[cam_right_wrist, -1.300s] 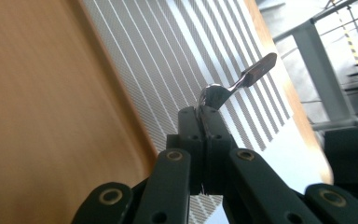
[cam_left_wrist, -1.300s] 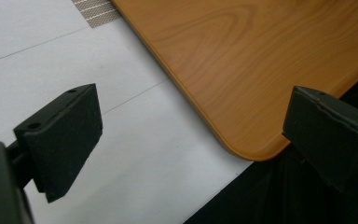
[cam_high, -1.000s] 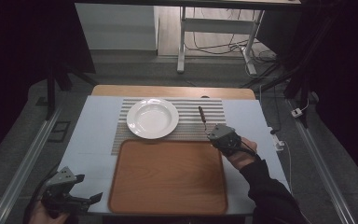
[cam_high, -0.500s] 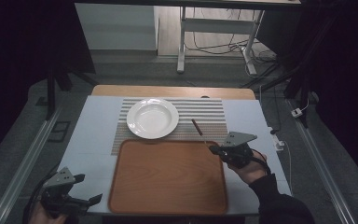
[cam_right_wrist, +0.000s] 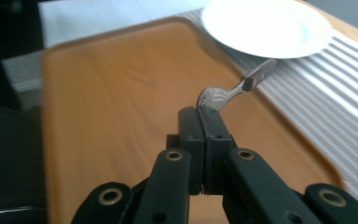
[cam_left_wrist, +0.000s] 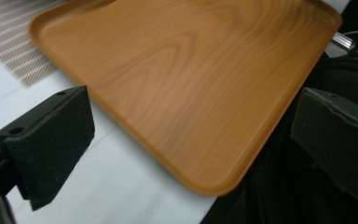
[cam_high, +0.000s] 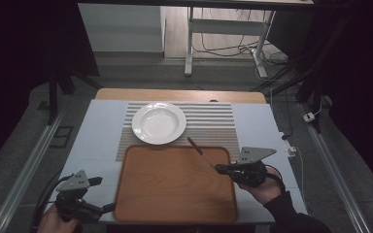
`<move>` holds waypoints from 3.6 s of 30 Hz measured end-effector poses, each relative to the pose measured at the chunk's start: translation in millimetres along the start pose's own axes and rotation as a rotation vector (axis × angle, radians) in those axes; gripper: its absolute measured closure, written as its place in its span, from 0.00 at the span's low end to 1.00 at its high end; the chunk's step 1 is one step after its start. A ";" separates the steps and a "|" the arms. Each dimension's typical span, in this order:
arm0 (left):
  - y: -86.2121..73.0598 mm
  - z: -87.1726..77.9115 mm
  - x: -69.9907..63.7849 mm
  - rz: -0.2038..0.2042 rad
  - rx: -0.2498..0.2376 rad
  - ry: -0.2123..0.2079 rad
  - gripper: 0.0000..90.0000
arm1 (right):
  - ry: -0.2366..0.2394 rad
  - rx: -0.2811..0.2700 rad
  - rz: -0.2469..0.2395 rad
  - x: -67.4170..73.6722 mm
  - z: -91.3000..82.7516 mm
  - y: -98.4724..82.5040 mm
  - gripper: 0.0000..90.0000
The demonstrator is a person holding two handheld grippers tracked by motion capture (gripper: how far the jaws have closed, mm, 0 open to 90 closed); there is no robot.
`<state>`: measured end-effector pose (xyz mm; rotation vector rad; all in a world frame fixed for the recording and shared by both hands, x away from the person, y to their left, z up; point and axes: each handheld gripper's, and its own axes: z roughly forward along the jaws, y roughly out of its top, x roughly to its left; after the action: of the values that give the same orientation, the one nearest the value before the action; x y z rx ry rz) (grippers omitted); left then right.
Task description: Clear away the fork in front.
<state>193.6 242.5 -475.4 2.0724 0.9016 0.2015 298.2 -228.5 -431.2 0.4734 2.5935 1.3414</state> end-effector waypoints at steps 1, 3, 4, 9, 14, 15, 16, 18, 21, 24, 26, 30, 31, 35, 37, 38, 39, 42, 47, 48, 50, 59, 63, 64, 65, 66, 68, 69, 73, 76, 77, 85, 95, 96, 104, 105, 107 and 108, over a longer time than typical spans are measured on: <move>2.5 2.3 -0.5 0.012 0.002 0.006 0.00 | 0.015 -0.004 0.002 2.1 -0.1 0.1 1.00; 6.8 7.1 -0.7 0.038 0.006 0.014 0.00 | 0.063 -0.024 0.003 7.8 -0.2 0.3 1.00; 8.8 9.6 -0.4 0.051 0.006 0.016 0.00 | 0.063 -0.024 0.003 7.8 -0.2 0.3 1.00; 23.0 22.7 0.7 0.098 0.013 -0.007 0.00 | 0.140 -0.040 -0.006 19.6 0.4 0.7 1.00; 40.7 37.1 -0.8 0.143 0.035 -0.030 0.00 | 0.189 -0.052 -0.001 27.0 2.6 1.7 1.00; 43.9 40.3 -1.3 0.153 0.042 -0.034 0.00 | 0.217 -0.055 0.001 30.1 4.0 2.7 1.00; 46.7 43.9 -2.1 0.159 0.047 -0.036 0.00 | 0.229 -0.058 0.001 32.0 5.0 3.1 1.00; 51.8 51.0 -3.7 0.176 0.061 -0.041 0.00 | 0.253 -0.060 -0.004 35.9 6.9 4.1 1.00; 58.5 60.1 -7.0 0.205 0.068 -0.053 0.00 | 0.292 -0.064 -0.005 40.7 9.4 5.9 1.00; 65.0 68.0 -10.9 0.245 0.072 -0.068 0.00 | 0.325 -0.067 -0.019 46.1 12.2 8.5 1.00; 69.2 73.5 -14.1 0.276 0.081 -0.071 0.00 | 0.339 -0.068 -0.022 48.0 13.2 9.2 1.00; 76.9 84.5 -19.8 0.332 0.108 -0.126 0.00 | 0.395 -0.060 -0.039 57.1 18.9 12.4 1.00; 78.3 86.9 -21.4 0.353 0.116 -0.141 0.00 | 0.405 -0.057 -0.042 58.6 19.9 12.9 1.00; 81.5 95.4 -29.2 0.435 0.141 -0.181 0.05 | 0.447 -0.049 -0.058 63.4 22.8 14.7 1.00; 81.9 98.2 -31.5 0.471 0.149 -0.215 0.12 | 0.472 -0.042 -0.065 64.9 23.7 15.3 1.00; 82.0 99.4 -32.5 0.489 0.156 -0.233 0.16 | 0.483 -0.040 -0.067 65.9 24.1 15.4 1.00; 81.7 100.6 -33.8 0.509 0.163 -0.248 0.19 | 0.495 -0.043 -0.067 66.8 24.7 15.3 1.00; 80.7 103.0 -37.6 0.570 0.183 -0.267 0.26 | 0.516 -0.039 -0.073 67.9 25.2 15.6 1.00; 77.9 101.6 -45.2 0.681 0.187 -0.285 0.50 | 0.553 -0.011 -0.100 71.0 28.3 16.7 1.00; 76.9 101.0 -46.7 0.702 0.188 -0.298 0.54 | 0.569 -0.002 -0.104 72.0 29.7 16.5 1.00; 74.5 100.3 -50.5 0.738 0.188 -0.311 0.58 | 0.576 0.002 -0.104 72.3 30.5 16.2 1.00; 72.2 100.6 -55.6 0.823 0.224 -0.379 0.84 | 0.614 0.026 -0.075 67.6 34.5 13.7 1.00; 70.9 103.1 -57.0 0.825 0.263 -0.403 0.87 | 0.581 0.033 -0.092 65.5 36.3 11.9 0.96; 70.5 103.1 -57.5 0.822 0.266 -0.406 0.89 | 0.549 0.029 -0.090 63.2 35.6 11.6 0.93; 71.2 103.0 -57.4 0.816 0.272 -0.405 0.89 | 0.544 0.024 -0.087 61.9 35.4 11.5 0.92; 71.3 102.9 -57.2 0.806 0.273 -0.404 0.89 | 0.532 0.019 -0.084 61.8 35.3 11.5 0.91; 72.5 102.5 -54.7 0.751 0.291 -0.391 0.89 | 0.488 0.018 -0.086 62.1 35.2 11.9 0.85; 72.6 102.3 -54.0 0.733 0.294 -0.384 0.89 | 0.464 0.015 -0.087 61.8 35.4 11.9 0.83; 73.9 99.7 -51.1 0.661 0.311 -0.362 0.89 | 0.361 0.007 -0.073 59.4 32.7 9.8 0.77; 74.8 98.0 -47.9 0.576 0.323 -0.332 0.89 | 0.273 0.030 -0.075 57.2 29.6 7.1 0.70; 74.8 98.0 -47.9 0.576 0.323 -0.332 0.89 | 0.273 0.030 -0.075 57.2 29.6 7.1 0.70; 70.3 97.5 -40.2 0.460 0.364 -0.266 0.89 | 0.063 0.019 -0.009 46.2 16.1 -2.5 0.51; 68.5 98.5 -27.1 0.308 0.391 -0.175 0.89 | -0.077 0.025 0.019 44.3 3.7 -12.4 0.37; 68.3 98.4 -25.9 0.298 0.393 -0.166 0.89 | -0.094 0.026 0.024 44.6 2.3 -13.4 0.34; 64.7 100.2 -14.5 0.176 0.406 -0.091 0.89 | -0.192 0.041 0.085 41.9 -9.1 -22.6 0.14; 64.5 100.6 -13.8 0.161 0.406 -0.083 0.89 | -0.208 0.046 0.100 40.7 -11.0 -24.7 0.11; 64.5 101.5 -10.2 0.118 0.410 -0.065 0.89 | -0.241 0.047 0.120 39.8 -14.0 -28.0 0.08; 64.7 101.6 -8.4 0.099 0.413 -0.060 0.89 | -0.253 0.052 0.125 39.5 -16.0 -29.5 0.06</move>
<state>266.1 146.9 -489.0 2.4928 0.8587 0.0025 250.7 -242.4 -446.7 0.7719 2.4294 1.1661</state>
